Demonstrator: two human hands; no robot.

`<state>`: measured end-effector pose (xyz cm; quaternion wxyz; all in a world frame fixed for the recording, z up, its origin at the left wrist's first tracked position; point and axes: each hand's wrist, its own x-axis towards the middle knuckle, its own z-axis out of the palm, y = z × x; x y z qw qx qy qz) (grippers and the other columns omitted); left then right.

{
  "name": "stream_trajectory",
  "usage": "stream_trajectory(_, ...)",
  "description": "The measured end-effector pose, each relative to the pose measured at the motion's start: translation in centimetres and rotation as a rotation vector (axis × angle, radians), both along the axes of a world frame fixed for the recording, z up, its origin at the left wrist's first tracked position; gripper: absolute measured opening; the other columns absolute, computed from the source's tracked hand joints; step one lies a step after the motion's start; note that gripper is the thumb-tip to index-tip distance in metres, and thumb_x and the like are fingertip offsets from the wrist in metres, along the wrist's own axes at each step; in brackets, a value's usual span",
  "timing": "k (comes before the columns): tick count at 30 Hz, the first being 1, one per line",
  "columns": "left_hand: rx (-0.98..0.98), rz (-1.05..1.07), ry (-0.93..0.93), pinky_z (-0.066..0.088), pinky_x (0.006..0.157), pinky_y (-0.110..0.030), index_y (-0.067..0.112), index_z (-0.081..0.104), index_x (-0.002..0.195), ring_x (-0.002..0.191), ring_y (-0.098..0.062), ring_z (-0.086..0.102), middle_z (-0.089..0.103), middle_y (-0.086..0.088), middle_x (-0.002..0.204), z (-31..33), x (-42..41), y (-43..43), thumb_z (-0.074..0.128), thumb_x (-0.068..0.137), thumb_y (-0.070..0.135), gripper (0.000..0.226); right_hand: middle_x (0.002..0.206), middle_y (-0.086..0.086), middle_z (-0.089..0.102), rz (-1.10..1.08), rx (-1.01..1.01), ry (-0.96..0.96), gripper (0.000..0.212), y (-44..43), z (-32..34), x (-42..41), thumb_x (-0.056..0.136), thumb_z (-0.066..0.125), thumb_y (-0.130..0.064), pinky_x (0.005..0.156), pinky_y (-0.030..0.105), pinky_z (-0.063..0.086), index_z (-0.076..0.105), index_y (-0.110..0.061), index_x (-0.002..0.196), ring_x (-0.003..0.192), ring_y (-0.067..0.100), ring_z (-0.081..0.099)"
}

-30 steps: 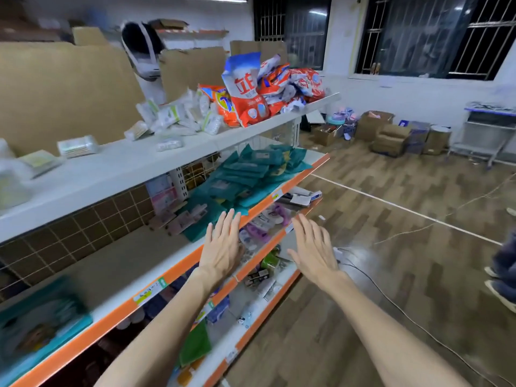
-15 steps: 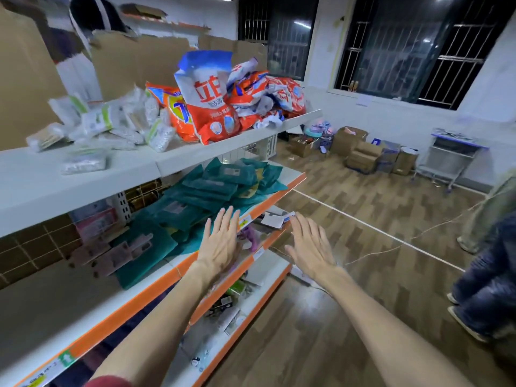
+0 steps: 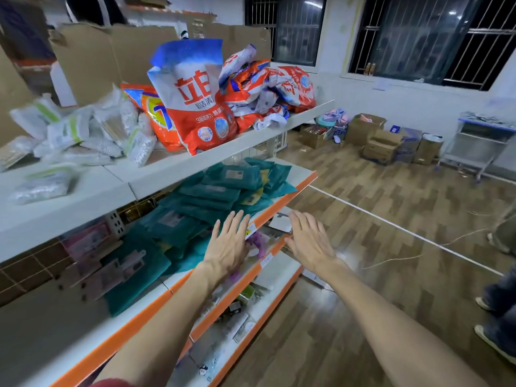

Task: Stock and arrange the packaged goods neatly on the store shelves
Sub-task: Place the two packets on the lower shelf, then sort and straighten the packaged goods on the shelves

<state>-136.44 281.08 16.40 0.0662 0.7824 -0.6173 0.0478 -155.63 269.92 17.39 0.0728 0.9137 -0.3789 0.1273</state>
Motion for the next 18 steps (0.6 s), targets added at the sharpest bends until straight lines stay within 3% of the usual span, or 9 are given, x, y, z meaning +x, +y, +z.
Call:
stream_trajectory(5,0.023,0.043,0.0,0.002,0.121,-0.046,0.015,-0.004,0.155,0.15,-0.019,-0.006,-0.003,0.001,0.163,-1.2,-0.1,-4.2,0.044,0.097,0.031,0.077,0.142,0.005,0.046,0.014,0.019,0.026,0.06,-5.0,-1.3,-0.8,0.092,0.059,-0.037,0.107,0.041,0.036,0.039,-0.011,0.143,0.132,0.026,0.039)
stream_trajectory(10,0.039,0.109,-0.016,0.002,0.121,-0.046,0.014,-0.005,0.155,0.15,-0.019,-0.008,-0.004,0.002,0.163,-1.9,-1.0,-9.7,0.043,0.098,0.039,0.078,0.142,0.003,0.047,0.047,0.036,0.037,0.057,-12.3,-1.7,-1.0,0.093,0.056,-0.038,0.105,0.04,0.037,0.039,-0.013,0.142,0.131,0.024,0.039)
stream_trajectory(18,0.078,0.245,0.02,0.005,0.121,-0.046,0.016,0.0,0.154,0.15,-0.019,-0.004,0.004,0.001,0.162,-3.4,-2.4,-17.1,0.051,0.095,0.029,0.079,0.142,0.005,0.045,0.178,0.081,0.044,0.06,-23.1,-2.7,0.2,0.093,0.056,-0.042,0.102,0.039,0.037,0.039,-0.011,0.14,0.13,0.025,0.037)
